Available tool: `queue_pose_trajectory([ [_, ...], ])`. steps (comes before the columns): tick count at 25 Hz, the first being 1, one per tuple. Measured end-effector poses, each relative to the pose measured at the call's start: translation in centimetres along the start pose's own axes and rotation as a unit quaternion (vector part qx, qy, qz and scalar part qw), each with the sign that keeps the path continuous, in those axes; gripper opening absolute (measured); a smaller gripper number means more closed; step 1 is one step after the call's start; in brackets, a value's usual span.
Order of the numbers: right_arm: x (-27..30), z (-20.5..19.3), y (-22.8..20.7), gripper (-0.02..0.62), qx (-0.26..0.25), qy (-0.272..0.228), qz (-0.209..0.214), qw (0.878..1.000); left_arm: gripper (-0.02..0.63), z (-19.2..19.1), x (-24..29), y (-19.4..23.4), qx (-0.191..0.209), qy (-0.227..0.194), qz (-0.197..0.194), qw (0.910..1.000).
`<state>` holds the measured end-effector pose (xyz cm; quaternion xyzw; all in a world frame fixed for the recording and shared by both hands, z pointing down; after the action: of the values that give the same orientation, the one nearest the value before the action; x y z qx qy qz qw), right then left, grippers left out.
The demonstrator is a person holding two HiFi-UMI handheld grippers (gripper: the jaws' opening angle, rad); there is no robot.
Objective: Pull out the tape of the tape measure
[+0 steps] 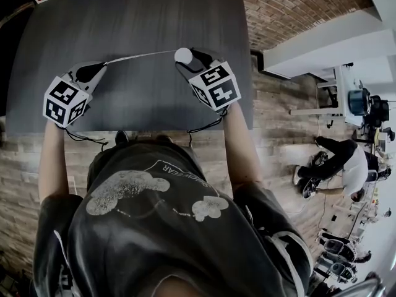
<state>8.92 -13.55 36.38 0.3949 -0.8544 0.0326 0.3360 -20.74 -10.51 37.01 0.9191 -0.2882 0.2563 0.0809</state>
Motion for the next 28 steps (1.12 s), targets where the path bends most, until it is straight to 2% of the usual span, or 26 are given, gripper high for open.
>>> queue_pose_trajectory([
  [8, -0.3, 0.7, -0.1, 0.23, -0.003, -0.003, -0.004, 1.0, 0.011, 0.2, -0.4, 0.6, -0.004, -0.003, 0.009, 0.9999],
  [16, -1.0, -0.5, -1.8, 0.23, 0.014, 0.008, -0.027, 1.0, 0.011, -1.4, -2.1, 2.1, -0.027, -0.003, 0.039, 0.9989],
  [28, 0.0, 0.2, -0.9, 0.23, 0.014, 0.013, -0.037, 0.999, 0.011, -2.5, -2.9, 3.4, -0.03, -0.001, 0.053, 0.9982],
])
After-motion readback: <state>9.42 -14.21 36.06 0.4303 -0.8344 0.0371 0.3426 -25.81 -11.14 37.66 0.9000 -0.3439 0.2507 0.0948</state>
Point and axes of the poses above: the fingertips, and each gripper's own axes: x forward along the fingers, y to its left, z out of its top, the point moved 8 cm from there along -x, backward along the fingers, and after that the axes turned 7 degrees about -z, right-handed, at the moved point
